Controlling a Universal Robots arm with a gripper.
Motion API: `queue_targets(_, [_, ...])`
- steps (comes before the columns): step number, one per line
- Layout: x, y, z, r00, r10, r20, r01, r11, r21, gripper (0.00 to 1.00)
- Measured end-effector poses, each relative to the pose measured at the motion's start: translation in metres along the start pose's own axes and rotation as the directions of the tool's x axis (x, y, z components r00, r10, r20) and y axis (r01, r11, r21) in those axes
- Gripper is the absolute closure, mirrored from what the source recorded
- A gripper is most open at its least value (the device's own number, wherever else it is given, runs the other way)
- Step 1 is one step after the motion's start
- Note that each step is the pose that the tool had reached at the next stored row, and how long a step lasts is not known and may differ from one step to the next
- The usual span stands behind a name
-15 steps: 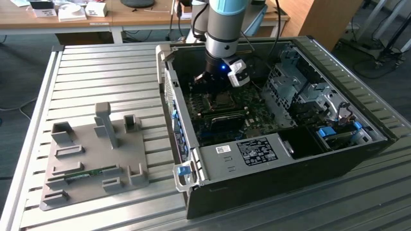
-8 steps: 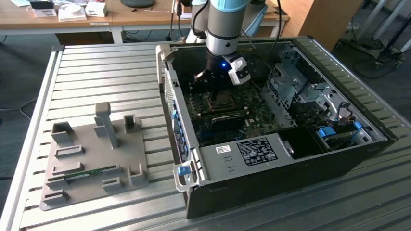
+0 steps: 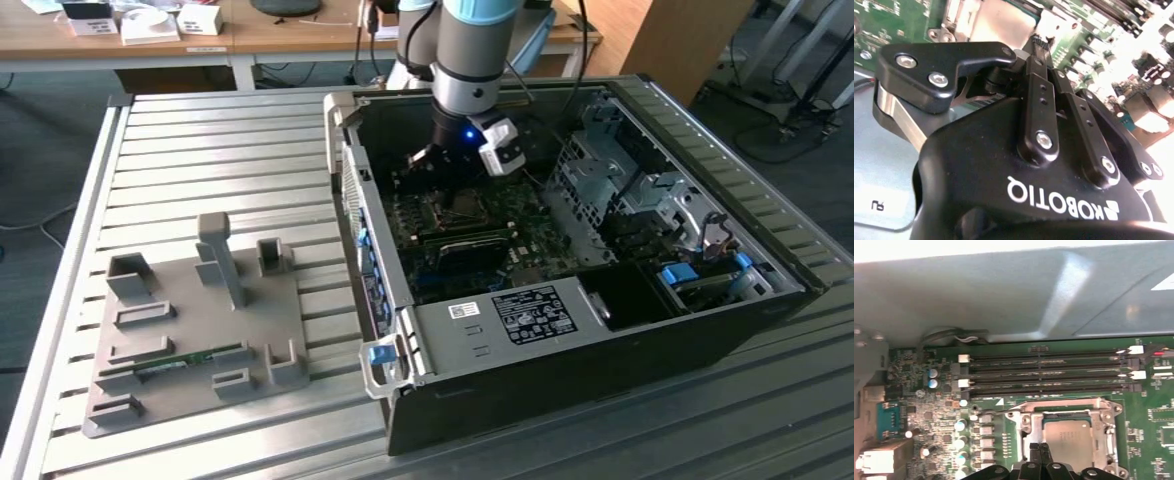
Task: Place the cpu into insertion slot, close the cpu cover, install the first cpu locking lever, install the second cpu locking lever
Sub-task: 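Close the cpu cover, then install the first cpu locking lever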
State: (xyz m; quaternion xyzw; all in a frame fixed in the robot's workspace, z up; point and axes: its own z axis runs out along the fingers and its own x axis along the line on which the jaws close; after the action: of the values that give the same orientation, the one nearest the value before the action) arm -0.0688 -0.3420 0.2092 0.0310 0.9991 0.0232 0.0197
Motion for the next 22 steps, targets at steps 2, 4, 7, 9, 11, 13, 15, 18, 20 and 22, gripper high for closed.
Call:
queue_targets(2, [-0.0050,0.0003,0.0002,1.0000,0.000,0.0000,0.000,1.0000,0.0000,0.89])
queue_targets(4, [-0.0099,0.0006,0.0004,1.0000,0.000,-0.0001,0.000,1.0000,0.0000,0.89])
queue_targets(7, [-0.0142,0.0008,0.0006,1.0000,0.000,0.0001,0.000,1.0000,-0.0001,0.89])
queue_targets(9, [-0.0145,0.0009,-0.0006,1.0000,0.000,0.0000,0.000,1.0000,0.0002,0.89])
queue_targets(11, [-0.0146,0.0011,-0.0033,1.0000,0.000,0.0000,0.000,1.0000,0.0001,0.89])
queue_targets(13, [-0.0147,0.0011,-0.0036,1.0000,0.000,0.0001,0.000,1.0000,-0.0002,0.89])
queue_targets(15, [-0.0168,0.0012,-0.0036,1.0000,0.000,0.0000,0.000,1.0000,0.0000,0.89])
queue_targets(18, [-0.0193,0.0013,-0.0035,1.0000,0.000,0.0001,0.000,1.0000,-0.0002,0.89])
queue_targets(20, [-0.0193,0.0013,-0.0035,1.0000,0.000,0.0001,0.000,1.0000,-0.0001,0.89])
queue_targets(22, [-0.0193,0.0014,-0.0035,1.0000,0.000,0.0000,0.000,1.0000,-0.0003,0.89])
